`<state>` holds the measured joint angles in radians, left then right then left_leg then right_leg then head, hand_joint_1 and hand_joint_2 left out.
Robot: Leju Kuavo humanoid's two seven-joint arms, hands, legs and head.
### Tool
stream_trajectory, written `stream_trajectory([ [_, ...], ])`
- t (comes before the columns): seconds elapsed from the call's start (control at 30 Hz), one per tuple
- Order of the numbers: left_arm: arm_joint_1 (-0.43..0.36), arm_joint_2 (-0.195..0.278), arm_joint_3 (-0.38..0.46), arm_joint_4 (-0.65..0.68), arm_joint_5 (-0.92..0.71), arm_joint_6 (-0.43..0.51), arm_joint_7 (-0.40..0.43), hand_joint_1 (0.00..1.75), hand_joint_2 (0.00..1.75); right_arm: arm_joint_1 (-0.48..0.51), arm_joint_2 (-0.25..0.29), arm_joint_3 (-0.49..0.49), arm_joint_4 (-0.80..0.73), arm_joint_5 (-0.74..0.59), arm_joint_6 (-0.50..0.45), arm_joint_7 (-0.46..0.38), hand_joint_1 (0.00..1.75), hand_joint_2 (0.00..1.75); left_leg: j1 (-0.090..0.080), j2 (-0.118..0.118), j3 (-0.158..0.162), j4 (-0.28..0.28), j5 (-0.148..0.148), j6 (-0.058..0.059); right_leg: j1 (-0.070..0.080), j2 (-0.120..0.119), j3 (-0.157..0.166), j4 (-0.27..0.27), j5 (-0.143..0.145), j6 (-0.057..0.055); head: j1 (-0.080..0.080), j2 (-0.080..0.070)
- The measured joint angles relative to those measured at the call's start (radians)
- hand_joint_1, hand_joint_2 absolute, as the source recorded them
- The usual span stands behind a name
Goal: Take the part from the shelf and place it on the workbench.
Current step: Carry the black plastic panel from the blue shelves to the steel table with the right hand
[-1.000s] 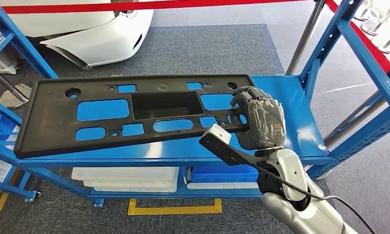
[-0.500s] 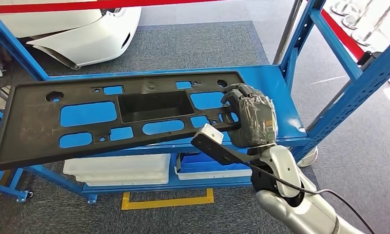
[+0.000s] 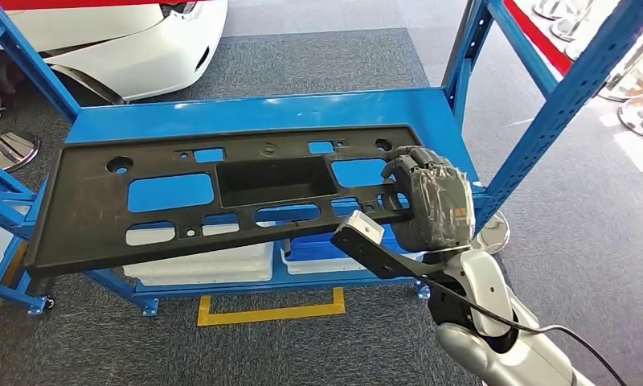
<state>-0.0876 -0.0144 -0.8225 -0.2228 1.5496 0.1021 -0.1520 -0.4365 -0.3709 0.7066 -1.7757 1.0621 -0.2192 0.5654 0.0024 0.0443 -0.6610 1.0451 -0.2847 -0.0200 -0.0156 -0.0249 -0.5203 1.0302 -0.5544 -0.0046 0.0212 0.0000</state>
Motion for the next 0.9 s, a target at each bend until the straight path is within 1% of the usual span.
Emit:
stream_trajectory([
  [0.03, 0.000, 0.000, 0.000, 0.000, 0.000, 0.000, 0.000, 0.00, 1.75, 0.000, -0.001, 0.000, 0.000, 0.002, 0.003, 0.001, 1.75, 1.75, 0.002, -0.002, -0.004, 0.006, -0.003, -0.007, 0.000, 0.002, -0.007, 0.000, 0.008, -0.010, -0.002, 0.000],
  [0.07, 0.000, 0.001, 0.000, 0.000, 0.000, -0.001, 0.000, 0.00, 1.75, -0.001, -0.001, 0.000, 0.000, 0.003, 0.007, 0.003, 1.75, 1.75, 0.004, -0.008, -0.012, 0.023, -0.025, -0.014, -0.001, 0.005, -0.016, -0.001, 0.018, -0.020, -0.005, 0.000],
  [0.1, 0.000, 0.001, 0.000, 0.000, 0.000, -0.002, 0.000, 0.00, 1.75, -0.001, -0.001, 0.000, 0.000, 0.004, 0.010, 0.004, 1.75, 1.75, 0.005, -0.016, -0.023, 0.057, -0.065, -0.020, -0.001, 0.007, -0.027, -0.003, 0.030, -0.030, -0.010, 0.000],
  [0.13, -0.001, 0.001, 0.000, 0.000, -0.001, -0.004, 0.000, 0.00, 1.75, -0.001, -0.001, 0.001, -0.001, 0.005, 0.013, 0.005, 1.75, 1.75, 0.007, -0.025, -0.037, 0.109, -0.119, -0.024, 0.000, 0.010, -0.039, -0.003, 0.041, -0.036, -0.017, 0.000],
  [0.17, -0.001, 0.001, 0.000, 0.000, -0.002, -0.005, 0.000, 0.00, 1.75, -0.001, -0.001, 0.001, -0.001, 0.005, 0.016, 0.006, 1.75, 1.75, 0.007, -0.030, -0.049, 0.170, -0.170, -0.027, 0.002, 0.014, -0.053, -0.003, 0.053, -0.040, -0.024, 0.000],
  [0.2, -0.002, 0.001, 0.000, 0.000, -0.002, -0.006, 0.000, 0.00, 1.75, -0.001, -0.001, 0.001, 0.000, 0.006, 0.018, 0.008, 1.75, 1.75, 0.007, -0.033, -0.055, 0.229, -0.204, -0.028, 0.004, 0.018, -0.067, -0.002, 0.064, -0.042, -0.030, 0.000],
  [0.23, -0.002, 0.001, -0.001, 0.000, -0.003, -0.007, 0.000, 0.00, 1.75, -0.001, -0.001, 0.001, -0.001, 0.006, 0.019, 0.010, 1.75, 1.75, 0.007, -0.034, -0.051, 0.267, -0.212, -0.027, 0.007, 0.024, -0.082, -0.001, 0.076, -0.042, -0.033, 0.000],
  [0.27, -0.002, 0.001, -0.001, 0.000, -0.004, -0.007, 0.000, 0.00, 1.75, -0.001, -0.002, 0.001, -0.001, 0.006, 0.020, 0.013, 1.75, 1.75, 0.007, -0.035, -0.034, 0.278, -0.198, -0.024, 0.009, 0.030, -0.098, -0.001, 0.089, -0.042, -0.036, 0.000],
  [0.3, -0.002, 0.001, -0.001, 0.000, -0.006, -0.007, 0.000, 0.00, 1.75, -0.001, -0.002, 0.001, -0.001, 0.006, 0.021, 0.016, 1.75, 1.75, 0.006, -0.037, -0.002, 0.257, -0.171, -0.019, 0.011, 0.036, -0.113, 0.000, 0.101, -0.041, -0.038, 0.000],
  [0.33, -0.003, 0.002, -0.002, 0.000, -0.007, -0.007, 0.001, 0.00, 1.75, -0.001, -0.002, 0.001, -0.001, 0.007, 0.022, 0.019, 1.75, 1.75, 0.005, -0.046, 0.045, 0.204, -0.147, -0.010, 0.013, 0.042, -0.127, 0.000, 0.113, -0.039, -0.041, 0.000],
  [0.37, -0.003, 0.002, -0.002, 0.000, -0.008, -0.008, 0.002, 0.00, 1.75, -0.001, -0.002, 0.001, -0.002, 0.007, 0.022, 0.022, 1.75, 1.75, 0.001, -0.060, 0.103, 0.130, -0.139, 0.000, 0.015, 0.047, -0.137, 0.000, 0.124, -0.037, -0.043, 0.000],
  [0.4, -0.004, 0.002, -0.003, 0.000, -0.009, -0.009, 0.003, 0.00, 1.75, 0.000, -0.003, 0.000, -0.003, 0.008, 0.023, 0.024, 1.75, 1.75, -0.001, -0.071, 0.154, 0.055, -0.142, 0.008, 0.015, 0.052, -0.146, 0.000, 0.136, -0.032, -0.044, 0.000],
  [0.43, -0.005, 0.002, -0.003, 0.000, -0.010, -0.010, 0.004, 0.00, 1.75, 0.000, -0.003, 0.000, -0.003, 0.009, 0.023, 0.025, 1.75, 1.75, -0.004, -0.080, 0.189, -0.002, -0.148, 0.014, 0.014, 0.055, -0.151, -0.003, 0.148, -0.027, -0.043, 0.000],
  [0.47, -0.006, 0.003, -0.004, 0.000, -0.010, -0.011, 0.005, 0.00, 1.75, 0.001, -0.003, 0.000, -0.004, 0.009, 0.024, 0.026, 1.75, 1.75, -0.009, -0.082, 0.205, -0.037, -0.152, 0.019, 0.012, 0.058, -0.155, -0.007, 0.161, -0.020, -0.042, 0.000],
  [0.5, -0.007, 0.002, -0.004, 0.000, -0.010, -0.012, 0.006, 0.00, 1.75, 0.002, -0.003, 0.000, -0.005, 0.009, 0.024, 0.026, 1.75, 1.75, -0.010, -0.078, 0.202, -0.050, -0.145, 0.022, 0.010, 0.062, -0.158, -0.013, 0.175, -0.012, -0.041, 0.000],
  [0.53, -0.008, 0.001, -0.004, 0.000, -0.011, -0.013, 0.006, 0.00, 1.75, 0.004, -0.004, -0.001, -0.005, 0.009, 0.025, 0.027, 1.75, 1.75, -0.011, -0.071, 0.193, -0.054, -0.131, 0.026, 0.008, 0.064, -0.164, -0.014, 0.178, -0.006, -0.041, 0.000],
  [0.57, -0.008, 0.000, -0.005, 0.000, -0.011, -0.013, 0.007, 0.00, 1.75, 0.006, -0.005, -0.001, -0.005, 0.009, 0.026, 0.027, 1.75, 1.75, -0.010, -0.064, 0.182, -0.060, -0.117, 0.032, 0.008, 0.063, -0.172, -0.006, 0.163, -0.001, -0.040, 0.000],
  [0.6, -0.008, -0.001, -0.005, 0.000, -0.011, -0.013, 0.008, 0.00, 1.75, 0.008, -0.006, -0.001, -0.005, 0.009, 0.027, 0.027, 1.75, 1.75, -0.008, -0.056, 0.168, -0.064, -0.102, 0.038, 0.008, 0.057, -0.183, 0.022, 0.124, 0.003, -0.036, 0.000],
  [0.63, -0.007, -0.002, -0.005, 0.000, -0.011, -0.013, 0.008, 0.00, 1.75, 0.009, -0.007, -0.001, -0.005, 0.009, 0.027, 0.027, 1.75, 1.75, -0.006, -0.048, 0.151, -0.065, -0.089, 0.043, 0.007, 0.049, -0.197, 0.068, 0.068, 0.005, -0.030, 0.000],
  [0.67, -0.007, -0.002, -0.005, 0.000, -0.011, -0.013, 0.009, 0.00, 1.75, 0.009, -0.007, 0.000, -0.006, 0.009, 0.028, 0.028, 1.75, 1.75, -0.007, -0.043, 0.134, -0.062, -0.078, 0.047, 0.006, 0.041, -0.209, 0.129, 0.010, 0.007, -0.024, 0.000],
  [0.7, -0.007, -0.002, -0.005, 0.000, -0.011, -0.013, 0.009, 0.00, 1.75, 0.009, -0.007, 0.000, -0.006, 0.009, 0.029, 0.028, 1.75, 1.75, -0.008, -0.037, 0.115, -0.059, -0.066, 0.048, 0.005, 0.036, -0.219, 0.197, -0.034, 0.009, -0.018, 0.000],
  [0.73, -0.007, -0.002, -0.005, 0.000, -0.011, -0.014, 0.009, 0.00, 1.75, 0.009, -0.007, 0.000, -0.006, 0.009, 0.031, 0.028, 1.75, 1.75, -0.008, -0.031, 0.097, -0.055, -0.055, 0.049, 0.004, 0.035, -0.223, 0.254, -0.052, 0.012, -0.015, 0.000],
  [0.77, -0.007, -0.002, -0.005, 0.000, -0.010, -0.015, 0.009, 0.00, 1.75, 0.009, -0.007, 0.000, -0.006, 0.009, 0.032, 0.028, 1.75, 1.75, -0.008, -0.024, 0.078, -0.050, -0.044, 0.047, 0.003, 0.034, -0.218, 0.291, -0.040, 0.015, -0.011, 0.000],
  [0.8, -0.007, -0.002, -0.005, 0.000, -0.010, -0.015, 0.009, 0.00, 1.75, 0.009, -0.007, 0.000, -0.005, 0.009, 0.033, 0.028, 1.75, 1.75, -0.007, -0.017, 0.058, -0.042, -0.034, 0.045, 0.002, 0.032, -0.200, 0.300, -0.007, 0.017, -0.007, 0.000],
  [0.83, -0.008, -0.002, -0.005, 0.000, -0.010, -0.016, 0.009, 0.00, 1.75, 0.009, -0.007, 0.000, -0.005, 0.009, 0.034, 0.028, 1.75, 1.75, -0.006, -0.011, 0.038, -0.033, -0.025, 0.042, 0.001, 0.028, -0.168, 0.278, 0.031, 0.020, -0.004, 0.000],
  [0.87, -0.009, -0.002, -0.005, 0.000, -0.010, -0.016, 0.009, 0.00, 1.75, 0.009, -0.007, 0.000, -0.006, 0.009, 0.034, 0.028, 1.75, 1.75, -0.006, -0.006, 0.019, -0.021, -0.018, 0.038, 0.000, 0.019, -0.120, 0.223, 0.052, 0.023, 0.000, 0.000],
  [0.9, -0.010, -0.002, -0.005, 0.000, -0.010, -0.016, 0.009, 0.00, 1.75, 0.009, -0.007, 0.000, -0.006, 0.009, 0.034, 0.028, 1.75, 1.75, -0.006, -0.002, 0.002, -0.008, -0.012, 0.034, 0.002, 0.007, -0.065, 0.147, 0.044, 0.024, 0.005, 0.000],
])
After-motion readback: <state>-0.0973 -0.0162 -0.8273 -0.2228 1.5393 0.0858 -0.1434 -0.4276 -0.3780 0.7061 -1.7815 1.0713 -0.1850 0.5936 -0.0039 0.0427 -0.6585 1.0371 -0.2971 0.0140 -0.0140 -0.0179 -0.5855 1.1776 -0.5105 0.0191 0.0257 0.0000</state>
